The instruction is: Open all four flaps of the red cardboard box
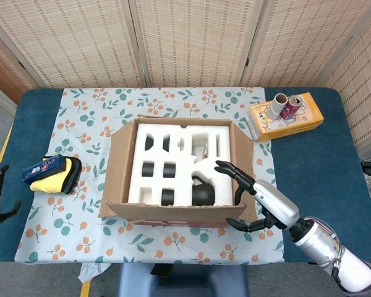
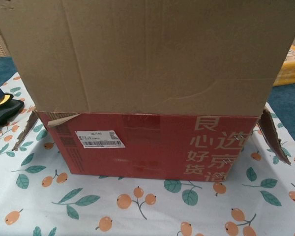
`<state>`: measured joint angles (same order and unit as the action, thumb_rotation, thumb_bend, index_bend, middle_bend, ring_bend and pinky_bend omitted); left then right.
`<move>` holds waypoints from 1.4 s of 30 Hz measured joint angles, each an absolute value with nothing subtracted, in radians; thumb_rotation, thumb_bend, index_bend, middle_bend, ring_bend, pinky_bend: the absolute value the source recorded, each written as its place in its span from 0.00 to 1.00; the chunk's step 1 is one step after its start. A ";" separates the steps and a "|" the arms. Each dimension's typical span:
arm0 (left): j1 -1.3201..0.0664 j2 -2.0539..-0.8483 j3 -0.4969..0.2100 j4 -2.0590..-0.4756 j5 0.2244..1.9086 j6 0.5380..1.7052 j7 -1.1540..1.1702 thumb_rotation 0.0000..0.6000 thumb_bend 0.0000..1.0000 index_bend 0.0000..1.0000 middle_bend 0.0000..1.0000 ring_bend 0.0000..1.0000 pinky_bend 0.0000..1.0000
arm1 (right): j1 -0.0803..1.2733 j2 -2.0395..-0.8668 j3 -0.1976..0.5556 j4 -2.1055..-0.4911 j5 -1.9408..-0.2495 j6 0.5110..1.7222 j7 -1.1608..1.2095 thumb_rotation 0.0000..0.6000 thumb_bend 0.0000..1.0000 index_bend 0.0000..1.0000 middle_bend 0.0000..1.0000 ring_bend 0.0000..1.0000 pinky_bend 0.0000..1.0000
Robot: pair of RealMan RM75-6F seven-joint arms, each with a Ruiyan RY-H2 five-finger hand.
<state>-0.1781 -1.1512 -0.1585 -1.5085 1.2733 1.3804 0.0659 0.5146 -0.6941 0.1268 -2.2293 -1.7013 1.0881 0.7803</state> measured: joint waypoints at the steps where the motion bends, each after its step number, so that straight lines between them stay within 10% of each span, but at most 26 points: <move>1: -0.178 -1.153 -0.158 -1.509 1.274 1.382 0.068 1.00 0.38 0.00 0.01 0.00 0.00 | 0.509 -0.689 0.116 -2.233 -1.716 1.090 0.784 1.00 0.38 0.00 0.00 0.00 0.50; 42: -0.188 -1.161 -0.149 -1.507 1.300 1.386 0.079 1.00 0.38 0.00 0.01 0.00 0.00 | 0.314 -0.658 -0.222 -2.126 -2.033 1.264 0.796 1.00 0.39 0.00 0.00 0.00 0.46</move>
